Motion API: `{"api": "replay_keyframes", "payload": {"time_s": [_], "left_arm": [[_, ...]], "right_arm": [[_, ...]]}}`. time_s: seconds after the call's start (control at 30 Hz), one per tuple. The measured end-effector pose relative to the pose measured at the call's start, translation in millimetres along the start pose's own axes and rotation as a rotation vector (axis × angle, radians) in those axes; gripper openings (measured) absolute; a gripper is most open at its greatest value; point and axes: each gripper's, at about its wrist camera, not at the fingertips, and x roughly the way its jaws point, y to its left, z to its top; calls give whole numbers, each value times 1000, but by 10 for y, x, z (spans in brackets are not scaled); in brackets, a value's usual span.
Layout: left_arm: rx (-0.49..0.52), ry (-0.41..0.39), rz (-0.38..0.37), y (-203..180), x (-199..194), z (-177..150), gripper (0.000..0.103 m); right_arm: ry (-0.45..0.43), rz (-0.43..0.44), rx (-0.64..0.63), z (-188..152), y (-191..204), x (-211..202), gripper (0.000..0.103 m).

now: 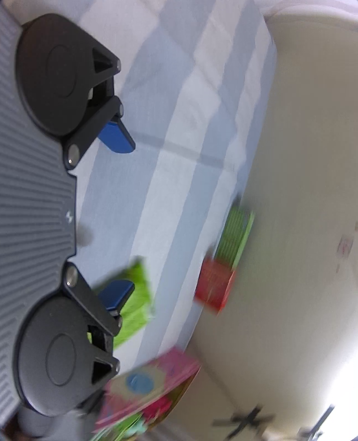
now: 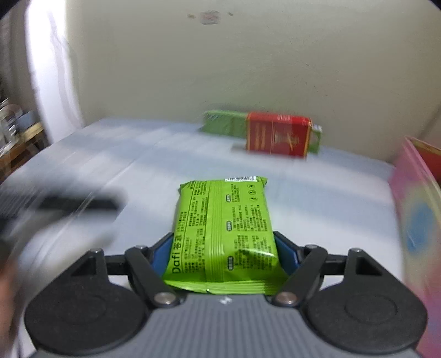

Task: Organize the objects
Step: 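Grasp the green snack packet with the right tool, then lower the green snack packet into the pink tin and open the right tool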

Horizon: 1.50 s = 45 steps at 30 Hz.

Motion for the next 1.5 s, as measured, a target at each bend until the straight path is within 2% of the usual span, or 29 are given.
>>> {"api": "replay_keyframes", "payload": {"time_s": [0.13, 0.2, 0.27, 0.4, 0.5, 0.63, 0.67, 0.7, 0.73, 0.77, 1.0, 1.03, 1.1, 1.2, 1.3, 1.4, 1.47, 1.5], "left_arm": [[126, 75, -206, -270, 57, -137, 100], [203, 107, -281, -434, 83, -240, 100], [282, 110, -317, -599, 71, -346, 101], [338, 142, -388, -805, 62, -470, 101], [398, 157, -389, -964, 14, -572, 101], [435, 203, -461, -1103, -78, -691, 97], [445, 204, -450, -1176, -100, -720, 97], [461, 189, -429, -1241, -131, -726, 97], [473, 186, -424, -1310, -148, -711, 96], [478, 175, -429, -1382, -186, -672, 96], [499, 46, -530, -1970, -411, -242, 97], [519, 25, -540, -2074, -426, -204, 97], [554, -17, -543, -2298, -421, -136, 97], [580, -53, -540, -2571, -309, -51, 97], [586, -41, -489, -2735, -62, 2, 101], [565, -4, -369, -2848, 266, 28, 101], [518, 9, -324, -2841, 378, 50, 101], [493, 17, -319, -2797, 399, 57, 101]], "right_arm": [[-19, -15, -10, -483, 31, -611, 76], [-20, -43, 5, -663, 3, -826, 83], [-32, -66, 24, -833, -24, -999, 95], [-55, -77, 91, -915, -137, -1178, 95], [-58, -71, 99, -933, -158, -1195, 95], [-74, -60, 67, -901, -96, -1145, 85], [-98, -53, 66, -901, -86, -1176, 73], [-119, -60, 62, -890, -110, -1184, 71], [-146, -51, 55, -885, -108, -1233, 40], [-173, -68, 62, -870, -123, -1289, 38], [-375, -124, 162, -731, -478, -1787, 38], [-404, -165, 154, -694, -514, -1837, 38], [-451, -221, 140, -599, -630, -1876, 38], [-484, -258, 167, -497, -861, -1912, 38], [-471, -313, 172, -384, -1067, -1790, 38], [-394, -379, 175, -182, -1296, -1455, 35], [-329, -437, 153, -77, -1404, -1208, 44], [-307, -457, 143, -42, -1443, -1111, 44]]}}
